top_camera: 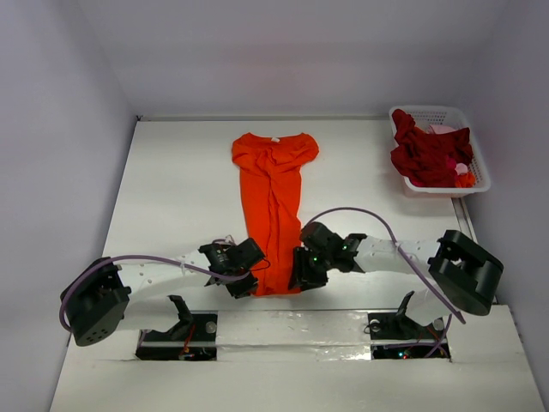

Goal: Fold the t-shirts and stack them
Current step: Grab the bottom of the folded rectangular tshirt with both arms

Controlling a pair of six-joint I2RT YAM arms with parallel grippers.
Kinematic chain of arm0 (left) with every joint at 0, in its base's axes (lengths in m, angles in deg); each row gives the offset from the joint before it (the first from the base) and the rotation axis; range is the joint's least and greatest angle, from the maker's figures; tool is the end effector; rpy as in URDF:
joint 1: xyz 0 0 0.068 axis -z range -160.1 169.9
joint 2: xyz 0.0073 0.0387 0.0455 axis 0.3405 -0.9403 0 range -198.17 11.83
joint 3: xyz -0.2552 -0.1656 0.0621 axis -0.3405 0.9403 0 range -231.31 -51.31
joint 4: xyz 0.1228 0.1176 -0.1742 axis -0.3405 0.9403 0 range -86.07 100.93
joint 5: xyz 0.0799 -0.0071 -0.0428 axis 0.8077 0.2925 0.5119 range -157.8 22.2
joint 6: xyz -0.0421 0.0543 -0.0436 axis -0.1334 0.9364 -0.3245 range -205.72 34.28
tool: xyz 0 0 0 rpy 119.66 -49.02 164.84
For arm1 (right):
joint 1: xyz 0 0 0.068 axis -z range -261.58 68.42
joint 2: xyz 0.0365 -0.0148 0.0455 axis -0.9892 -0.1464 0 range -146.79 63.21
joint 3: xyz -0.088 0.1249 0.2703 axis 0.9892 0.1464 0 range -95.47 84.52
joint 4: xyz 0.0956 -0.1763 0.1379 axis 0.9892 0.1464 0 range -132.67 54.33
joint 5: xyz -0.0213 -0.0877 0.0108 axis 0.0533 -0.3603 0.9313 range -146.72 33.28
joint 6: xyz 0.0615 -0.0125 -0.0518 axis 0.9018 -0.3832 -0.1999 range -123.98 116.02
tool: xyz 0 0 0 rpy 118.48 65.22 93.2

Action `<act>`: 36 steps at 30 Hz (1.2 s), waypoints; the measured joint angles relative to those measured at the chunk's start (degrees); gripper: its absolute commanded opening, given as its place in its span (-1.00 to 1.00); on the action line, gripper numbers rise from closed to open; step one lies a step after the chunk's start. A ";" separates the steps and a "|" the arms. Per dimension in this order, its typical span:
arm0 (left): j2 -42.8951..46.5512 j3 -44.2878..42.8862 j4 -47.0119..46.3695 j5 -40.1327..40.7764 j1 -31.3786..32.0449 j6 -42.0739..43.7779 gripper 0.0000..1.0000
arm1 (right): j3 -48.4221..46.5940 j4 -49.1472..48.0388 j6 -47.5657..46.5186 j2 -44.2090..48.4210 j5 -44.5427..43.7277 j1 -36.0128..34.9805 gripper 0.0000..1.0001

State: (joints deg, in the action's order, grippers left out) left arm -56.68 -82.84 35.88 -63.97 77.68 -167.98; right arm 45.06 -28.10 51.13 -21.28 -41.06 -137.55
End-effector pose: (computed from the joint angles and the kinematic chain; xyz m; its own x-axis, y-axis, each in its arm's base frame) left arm 0.0987 -0.1477 0.1727 -0.8907 -0.4411 -0.1103 -0.3811 0.8566 -0.3478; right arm 0.1324 0.2301 0.1753 -0.9933 -0.0596 -0.0985 -0.1042 0.8298 0.5482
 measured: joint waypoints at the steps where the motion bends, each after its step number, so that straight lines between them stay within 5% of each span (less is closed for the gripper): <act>1: 0.00 0.00 0.00 0.02 0.00 0.00 -0.64 | 0.07 -0.02 0.00 -0.13 0.07 0.00 -0.03; 8: 0.00 0.00 0.04 0.04 0.00 -0.15 -0.64 | 0.07 -1.25 0.04 -1.68 1.53 0.00 -0.04; 11: 0.00 0.00 0.04 0.07 0.00 -0.17 -0.64 | 0.04 -1.81 -0.11 -2.32 1.92 0.00 -0.29; 14: 0.00 0.00 0.04 0.07 0.00 -0.22 -0.65 | 0.04 -1.73 -0.28 -2.93 1.95 -0.02 -0.83; 18: 0.00 0.00 0.04 0.07 0.00 -0.28 -0.65 | 0.04 -1.64 -0.31 -3.15 1.92 0.00 -1.00; 36: 0.00 -8.39 3.78 1.20 0.00 0.24 -0.99 | -3.15 3.10 -1.86 -2.84 -0.37 -0.02 -1.00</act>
State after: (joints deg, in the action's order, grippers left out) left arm -56.68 -91.23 39.66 -62.77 77.68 -167.74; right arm 41.91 -25.00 49.27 -24.12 -41.43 -137.57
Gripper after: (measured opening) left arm 0.010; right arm 0.045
